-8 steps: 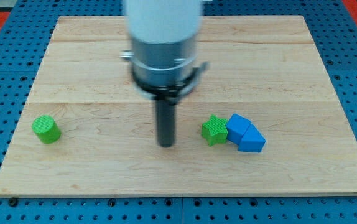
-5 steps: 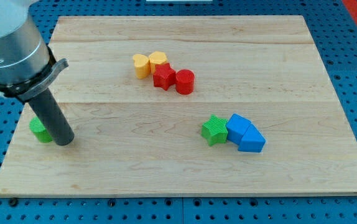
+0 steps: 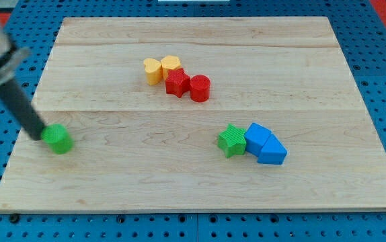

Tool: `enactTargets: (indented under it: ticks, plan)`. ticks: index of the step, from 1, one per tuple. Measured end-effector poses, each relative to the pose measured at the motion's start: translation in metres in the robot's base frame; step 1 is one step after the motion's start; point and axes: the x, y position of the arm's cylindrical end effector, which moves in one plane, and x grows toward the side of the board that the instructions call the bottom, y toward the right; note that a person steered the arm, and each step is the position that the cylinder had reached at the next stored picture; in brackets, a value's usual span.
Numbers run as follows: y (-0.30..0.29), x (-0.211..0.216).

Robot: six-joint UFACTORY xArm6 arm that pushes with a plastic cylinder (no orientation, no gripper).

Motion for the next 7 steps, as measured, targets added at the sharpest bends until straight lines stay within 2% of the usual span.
enactTargets:
  ticks: [1,2,3,4,5,6,7]
  plan:
    - [0.106,0.013]
    - [0.108,0.008]
    - [0.042,-0.007]
    - [0.024,0.004]
    - [0.055,0.062]
    - [0.145,0.088]
    - [0.232,0.088]
